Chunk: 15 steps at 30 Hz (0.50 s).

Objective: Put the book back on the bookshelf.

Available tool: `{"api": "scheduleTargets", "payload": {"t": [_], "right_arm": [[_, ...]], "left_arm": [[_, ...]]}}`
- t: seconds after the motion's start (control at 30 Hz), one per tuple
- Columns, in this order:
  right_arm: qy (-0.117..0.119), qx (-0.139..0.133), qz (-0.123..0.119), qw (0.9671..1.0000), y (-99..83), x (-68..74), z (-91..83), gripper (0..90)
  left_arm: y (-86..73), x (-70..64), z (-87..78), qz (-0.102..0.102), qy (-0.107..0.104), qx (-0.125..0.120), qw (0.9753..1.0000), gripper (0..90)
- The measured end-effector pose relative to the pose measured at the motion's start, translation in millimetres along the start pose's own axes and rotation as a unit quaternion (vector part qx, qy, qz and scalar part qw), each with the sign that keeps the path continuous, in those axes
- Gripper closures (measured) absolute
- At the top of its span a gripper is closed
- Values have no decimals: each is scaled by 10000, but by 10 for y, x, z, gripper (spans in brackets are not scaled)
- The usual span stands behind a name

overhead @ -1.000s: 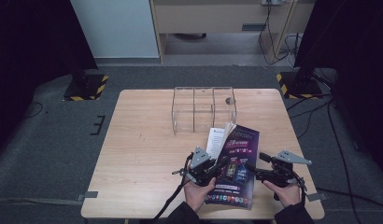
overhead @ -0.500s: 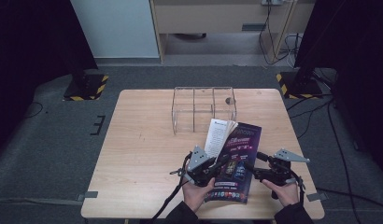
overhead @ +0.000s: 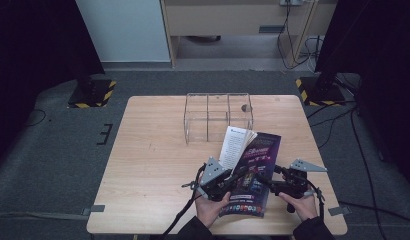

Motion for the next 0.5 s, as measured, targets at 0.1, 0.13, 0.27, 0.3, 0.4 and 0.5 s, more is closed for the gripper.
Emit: {"api": "scheduleTargets", "payload": {"t": [0.1,0.13,0.27,0.3,0.4,0.5], "right_arm": [[118,104,29,9999,-17,5,25,194],[170,148,47,9997,-25,9,35,200],[292,267,111,9992,-48,38,55,246],[292,267,111,9992,-48,38,55,246],[275,246,224,9991,-38,37,28,295],[402,177,338,9985,-20,54,-11,335]], "left_arm": [[-7,2,2,-2,-21,-12,10000,833],[-9,4,3,-5,-25,-18,10000,833],[-22,12,-1,-6,-20,-31,10000,833],[-27,14,-2,-15,-23,-41,10000,833],[-47,33,-6,-66,-22,-67,10000,833],[-75,78,-26,-163,-5,-116,9998,832]]}}
Point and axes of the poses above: each handheld gripper's, and its own axes: z roughly forward along the jaws, y roughly out of its top, x roughly to its left, the point moved 2 cm from there along z, roughly forward along the jaws, and after that the axes turned 15 degrees about z, right-handed, at the moved point
